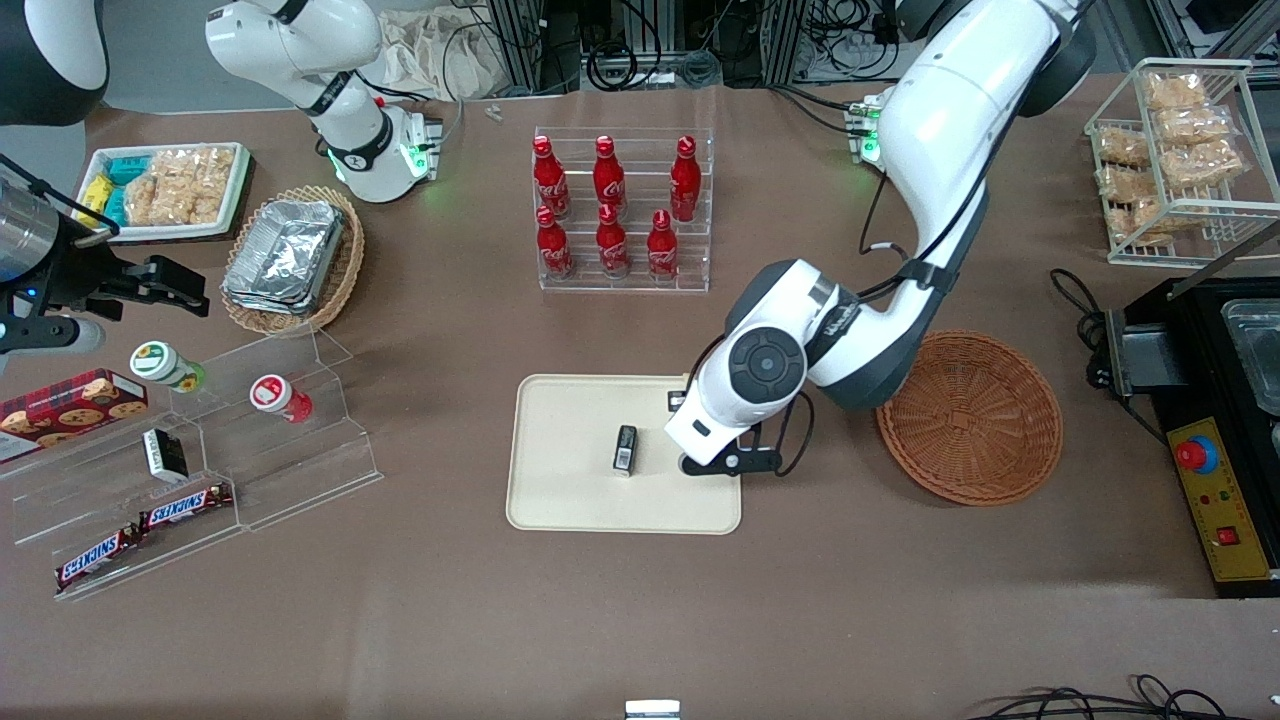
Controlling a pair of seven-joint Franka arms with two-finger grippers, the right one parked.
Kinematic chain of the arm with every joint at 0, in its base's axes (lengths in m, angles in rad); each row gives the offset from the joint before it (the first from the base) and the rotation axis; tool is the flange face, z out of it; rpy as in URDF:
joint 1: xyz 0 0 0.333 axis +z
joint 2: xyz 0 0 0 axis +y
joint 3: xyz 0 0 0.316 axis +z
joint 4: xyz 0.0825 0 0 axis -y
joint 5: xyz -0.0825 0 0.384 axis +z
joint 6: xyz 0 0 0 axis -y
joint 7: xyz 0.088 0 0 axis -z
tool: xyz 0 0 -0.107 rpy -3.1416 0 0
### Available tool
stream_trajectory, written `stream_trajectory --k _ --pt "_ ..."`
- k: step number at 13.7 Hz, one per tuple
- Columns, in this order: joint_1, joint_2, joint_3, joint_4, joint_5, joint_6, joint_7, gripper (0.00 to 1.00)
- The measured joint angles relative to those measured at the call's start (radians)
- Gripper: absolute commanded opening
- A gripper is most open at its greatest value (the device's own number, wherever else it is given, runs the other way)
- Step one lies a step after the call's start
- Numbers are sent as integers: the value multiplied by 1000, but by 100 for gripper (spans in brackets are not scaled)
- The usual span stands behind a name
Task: Place sandwich from basket to tray
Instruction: 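Lower the sandwich onto the tray beside the black box and release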
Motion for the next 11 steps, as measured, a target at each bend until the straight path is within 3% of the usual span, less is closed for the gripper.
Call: stream_trajectory --k 4,5,6,7,11 --pt "-7 103 12 1 86 139 0 7" --pt "-7 126 20 2 97 163 0 15" --pt "-7 142 29 4 101 176 0 47" --pt "-6 148 36 11 101 178 0 99" --pt "-6 147 49 27 102 181 0 100"
